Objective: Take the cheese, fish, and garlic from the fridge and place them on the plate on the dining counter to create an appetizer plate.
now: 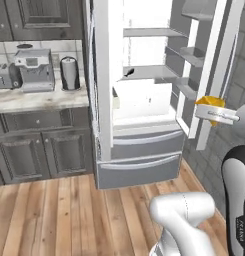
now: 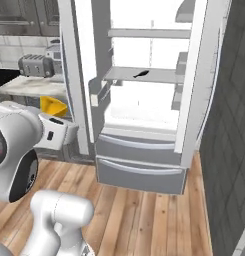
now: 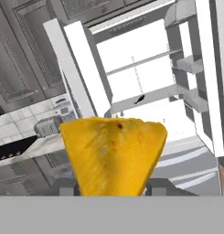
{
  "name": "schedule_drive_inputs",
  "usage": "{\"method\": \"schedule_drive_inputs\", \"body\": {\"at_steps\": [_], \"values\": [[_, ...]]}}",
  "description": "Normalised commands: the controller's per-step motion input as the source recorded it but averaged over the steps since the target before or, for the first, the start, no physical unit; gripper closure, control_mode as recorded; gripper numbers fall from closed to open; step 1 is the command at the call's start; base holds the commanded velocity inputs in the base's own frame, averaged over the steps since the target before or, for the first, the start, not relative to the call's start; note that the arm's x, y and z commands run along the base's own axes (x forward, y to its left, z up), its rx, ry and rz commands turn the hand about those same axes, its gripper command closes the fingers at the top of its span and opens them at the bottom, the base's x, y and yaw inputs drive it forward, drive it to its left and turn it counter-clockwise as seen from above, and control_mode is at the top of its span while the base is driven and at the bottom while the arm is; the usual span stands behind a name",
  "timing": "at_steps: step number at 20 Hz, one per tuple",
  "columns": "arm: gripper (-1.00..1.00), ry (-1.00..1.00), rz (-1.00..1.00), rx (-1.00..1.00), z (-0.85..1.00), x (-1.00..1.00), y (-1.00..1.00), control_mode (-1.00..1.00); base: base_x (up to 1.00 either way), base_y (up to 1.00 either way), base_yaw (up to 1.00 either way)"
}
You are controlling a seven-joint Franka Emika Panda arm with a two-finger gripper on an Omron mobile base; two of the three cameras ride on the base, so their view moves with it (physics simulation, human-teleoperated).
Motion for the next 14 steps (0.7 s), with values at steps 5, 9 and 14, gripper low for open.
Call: {"method": "schedule_drive_inputs", "body": {"at_steps": [5, 9, 14], "values": [[1.0, 0.0, 0.0, 0.0, 0.0, 0.0, 0.0, 1.0, -1.0, 0.61, 0.0], [1.0, 0.0, 0.0, 0.0, 0.0, 0.0, 0.0, 1.0, -1.0, 0.98, 0.0], [1.0, 0.0, 0.0, 0.0, 0.0, 0.0, 0.0, 1.0, -1.0, 1.0, 0.0]]}}
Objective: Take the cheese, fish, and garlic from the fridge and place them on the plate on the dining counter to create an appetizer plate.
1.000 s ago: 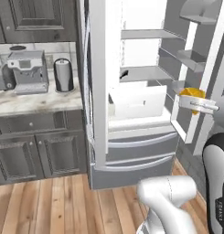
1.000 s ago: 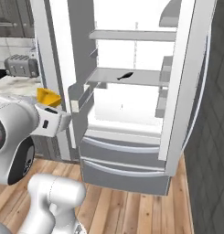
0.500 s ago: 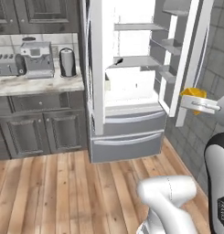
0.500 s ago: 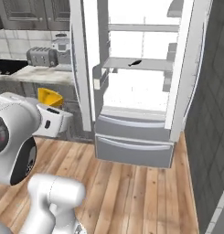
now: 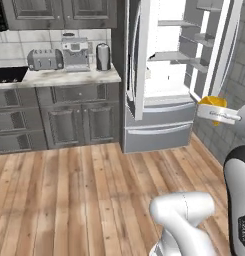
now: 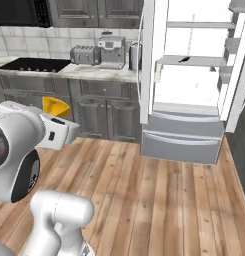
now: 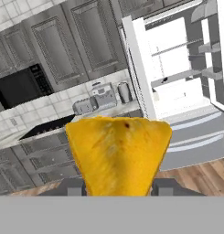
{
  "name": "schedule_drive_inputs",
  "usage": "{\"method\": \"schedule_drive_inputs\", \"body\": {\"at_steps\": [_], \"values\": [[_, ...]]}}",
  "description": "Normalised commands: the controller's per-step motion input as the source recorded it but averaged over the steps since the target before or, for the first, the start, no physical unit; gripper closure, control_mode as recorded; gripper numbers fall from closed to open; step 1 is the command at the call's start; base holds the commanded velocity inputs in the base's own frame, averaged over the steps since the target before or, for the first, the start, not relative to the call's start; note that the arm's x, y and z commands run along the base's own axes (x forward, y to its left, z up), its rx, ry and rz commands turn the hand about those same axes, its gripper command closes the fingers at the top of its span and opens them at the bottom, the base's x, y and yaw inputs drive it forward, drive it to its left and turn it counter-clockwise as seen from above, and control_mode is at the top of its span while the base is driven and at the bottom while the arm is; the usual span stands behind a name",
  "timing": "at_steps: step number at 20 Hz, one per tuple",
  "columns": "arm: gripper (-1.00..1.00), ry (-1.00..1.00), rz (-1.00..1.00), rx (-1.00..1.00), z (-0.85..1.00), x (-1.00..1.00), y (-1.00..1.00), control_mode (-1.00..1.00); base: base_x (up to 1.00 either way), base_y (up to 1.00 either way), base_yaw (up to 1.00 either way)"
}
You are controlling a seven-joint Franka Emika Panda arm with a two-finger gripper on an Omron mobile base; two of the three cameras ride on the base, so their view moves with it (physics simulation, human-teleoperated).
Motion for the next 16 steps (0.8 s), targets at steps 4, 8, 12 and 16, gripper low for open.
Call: {"method": "schedule_drive_inputs", "body": {"at_steps": [4, 8, 12, 16], "values": [[1.0, 0.0, 0.0, 0.0, 0.0, 0.0, 0.0, 1.0, -1.0, 1.0, 0.0], [1.0, 0.0, 0.0, 0.0, 0.0, 0.0, 0.0, 1.0, -1.0, 1.0, 0.0], [1.0, 0.0, 0.0, 0.0, 0.0, 0.0, 0.0, 1.0, -1.0, 0.7, 0.0], [1.0, 0.0, 0.0, 0.0, 0.0, 0.0, 0.0, 1.0, -1.0, 0.37, 0.0]]}}
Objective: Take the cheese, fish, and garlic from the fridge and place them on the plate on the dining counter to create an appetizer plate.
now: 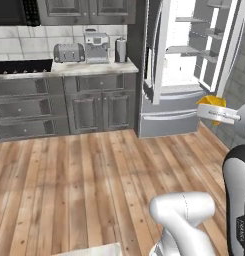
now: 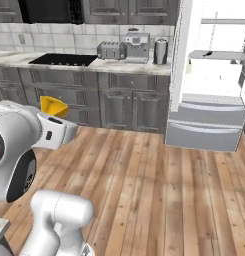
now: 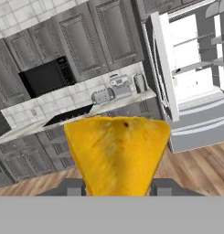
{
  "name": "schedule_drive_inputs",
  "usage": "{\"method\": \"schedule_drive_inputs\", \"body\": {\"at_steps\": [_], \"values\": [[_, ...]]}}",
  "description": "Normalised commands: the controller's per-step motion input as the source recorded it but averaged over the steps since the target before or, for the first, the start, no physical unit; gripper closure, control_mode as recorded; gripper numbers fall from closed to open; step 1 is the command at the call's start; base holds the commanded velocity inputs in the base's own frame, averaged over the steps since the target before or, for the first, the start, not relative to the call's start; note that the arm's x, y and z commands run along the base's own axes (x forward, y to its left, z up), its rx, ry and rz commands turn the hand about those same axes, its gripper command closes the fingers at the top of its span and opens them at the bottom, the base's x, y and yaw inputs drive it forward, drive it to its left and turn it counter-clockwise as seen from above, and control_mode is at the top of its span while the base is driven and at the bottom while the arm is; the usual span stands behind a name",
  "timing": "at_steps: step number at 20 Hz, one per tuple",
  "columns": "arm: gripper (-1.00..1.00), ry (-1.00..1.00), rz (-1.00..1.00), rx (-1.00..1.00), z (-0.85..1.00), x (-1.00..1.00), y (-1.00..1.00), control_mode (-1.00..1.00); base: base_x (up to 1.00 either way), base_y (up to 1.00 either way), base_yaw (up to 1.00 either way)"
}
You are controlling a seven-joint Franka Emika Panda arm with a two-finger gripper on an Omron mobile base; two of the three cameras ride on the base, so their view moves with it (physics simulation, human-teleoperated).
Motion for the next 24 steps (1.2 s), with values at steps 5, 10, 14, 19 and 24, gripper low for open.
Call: {"method": "schedule_drive_inputs", "body": {"at_steps": [5, 10, 14, 19, 24], "values": [[1.0, 0.0, 0.0, 0.0, 0.0, 0.0, 0.0, 1.0, -1.0, 0.24, 0.0], [1.0, 0.0, 0.0, 0.0, 0.0, 0.0, 0.0, 1.0, -1.0, 0.04, -0.09], [1.0, 0.0, 0.0, 0.0, 0.0, 0.0, 0.0, 1.0, -1.0, 0.0, -0.25], [1.0, 0.0, 0.0, 0.0, 0.0, 0.0, 0.0, 1.0, -1.0, 0.0, -0.21], [1.0, 0.0, 0.0, 0.0, 0.0, 0.0, 0.0, 1.0, -1.0, 0.0, -0.14]]}}
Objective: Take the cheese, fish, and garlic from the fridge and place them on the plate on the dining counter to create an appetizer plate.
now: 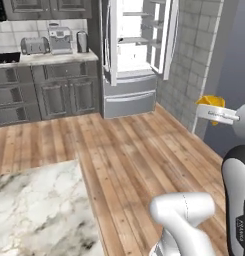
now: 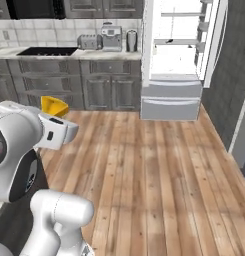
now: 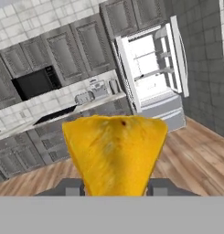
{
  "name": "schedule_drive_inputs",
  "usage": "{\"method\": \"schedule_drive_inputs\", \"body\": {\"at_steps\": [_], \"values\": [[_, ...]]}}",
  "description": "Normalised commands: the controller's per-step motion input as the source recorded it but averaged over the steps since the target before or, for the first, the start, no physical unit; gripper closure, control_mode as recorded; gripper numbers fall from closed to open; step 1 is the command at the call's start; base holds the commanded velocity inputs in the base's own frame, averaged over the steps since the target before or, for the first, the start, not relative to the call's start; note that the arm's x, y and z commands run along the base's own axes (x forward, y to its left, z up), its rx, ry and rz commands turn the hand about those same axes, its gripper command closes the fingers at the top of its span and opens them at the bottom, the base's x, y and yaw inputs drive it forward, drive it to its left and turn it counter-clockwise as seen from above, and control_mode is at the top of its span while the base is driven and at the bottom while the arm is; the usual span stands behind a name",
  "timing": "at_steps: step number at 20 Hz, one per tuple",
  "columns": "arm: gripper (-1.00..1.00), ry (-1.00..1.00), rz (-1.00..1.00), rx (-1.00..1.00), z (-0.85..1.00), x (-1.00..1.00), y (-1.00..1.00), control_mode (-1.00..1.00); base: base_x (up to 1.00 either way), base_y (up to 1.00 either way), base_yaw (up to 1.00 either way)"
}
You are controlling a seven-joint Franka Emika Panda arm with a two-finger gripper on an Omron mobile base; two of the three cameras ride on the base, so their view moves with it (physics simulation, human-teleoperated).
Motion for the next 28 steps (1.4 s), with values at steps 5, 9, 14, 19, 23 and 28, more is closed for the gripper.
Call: {"method": "schedule_drive_inputs", "body": {"at_steps": [5, 9, 14, 19, 23, 28], "values": [[1.0, 0.0, 0.0, 0.0, 0.0, 0.0, 0.0, 1.0, -1.0, 0.07, -0.08], [1.0, 0.0, 0.0, 0.0, 0.0, 0.0, 0.0, 1.0, -1.0, 0.1, -0.03], [1.0, 0.0, 0.0, 0.0, 0.0, 0.0, 0.0, 1.0, -1.0, 0.16, 0.0], [1.0, 0.0, 0.0, 0.0, 0.0, 0.0, 0.0, 1.0, -1.0, 0.17, 0.0], [1.0, 0.0, 0.0, 0.0, 0.0, 0.0, 0.0, 1.0, -1.0, 0.18, 0.0], [1.0, 0.0, 0.0, 0.0, 0.0, 0.0, 0.0, 1.0, -1.0, 0.26, 0.0]]}}
